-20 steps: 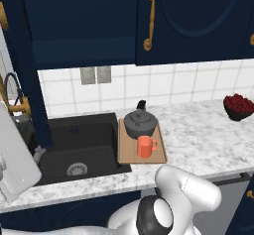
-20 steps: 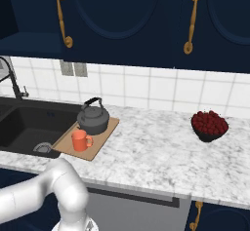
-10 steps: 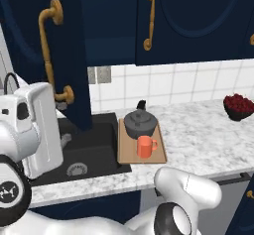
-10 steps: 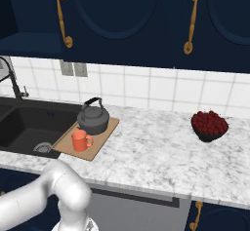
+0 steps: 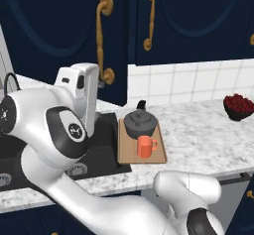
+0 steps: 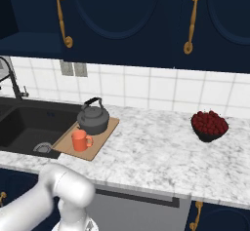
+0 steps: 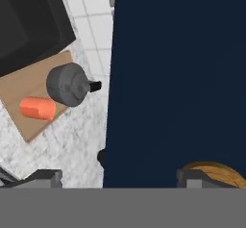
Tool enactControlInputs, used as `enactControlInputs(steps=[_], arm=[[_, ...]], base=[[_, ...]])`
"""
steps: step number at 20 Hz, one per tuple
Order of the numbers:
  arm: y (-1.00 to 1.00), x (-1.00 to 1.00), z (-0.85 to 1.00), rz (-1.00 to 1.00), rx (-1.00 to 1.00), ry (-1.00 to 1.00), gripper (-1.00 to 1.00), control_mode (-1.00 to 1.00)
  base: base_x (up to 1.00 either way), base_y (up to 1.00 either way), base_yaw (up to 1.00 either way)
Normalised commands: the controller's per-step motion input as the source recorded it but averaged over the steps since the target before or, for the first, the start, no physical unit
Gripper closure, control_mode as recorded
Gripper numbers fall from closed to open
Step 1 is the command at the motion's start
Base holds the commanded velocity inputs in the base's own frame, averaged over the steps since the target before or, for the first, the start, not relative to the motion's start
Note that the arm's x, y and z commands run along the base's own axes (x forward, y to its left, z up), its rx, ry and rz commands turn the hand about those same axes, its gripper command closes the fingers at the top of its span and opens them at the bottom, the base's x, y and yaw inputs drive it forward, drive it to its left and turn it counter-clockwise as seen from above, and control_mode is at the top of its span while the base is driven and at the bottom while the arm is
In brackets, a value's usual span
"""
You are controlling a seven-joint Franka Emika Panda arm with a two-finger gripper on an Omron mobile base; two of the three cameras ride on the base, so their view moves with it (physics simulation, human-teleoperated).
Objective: Pick the kettle from the counter and place it on the tray. Then pick the mug from the cabinet and place it on the tray. Then close the cabinet doors.
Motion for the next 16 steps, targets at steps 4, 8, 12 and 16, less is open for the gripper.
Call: enactControlInputs(steps=[4,8,12,16], arm=[[-0.69,0.84,0.01,0.01,0.16,0.00,-1.00,-1.00],[-0.56,0.83,0.03,0.04,0.15,0.00,-1.00,-1.00],[-0.48,0.84,0.04,0.09,0.14,0.00,-1.00,-1.00],[-0.38,0.85,0.00,0.12,0.13,0.00,-1.00,-1.00]], base=[[0.00,0.00,0.00],[0.00,0.00,0.00],[0.00,0.00,0.00],[0.00,0.00,0.00]])
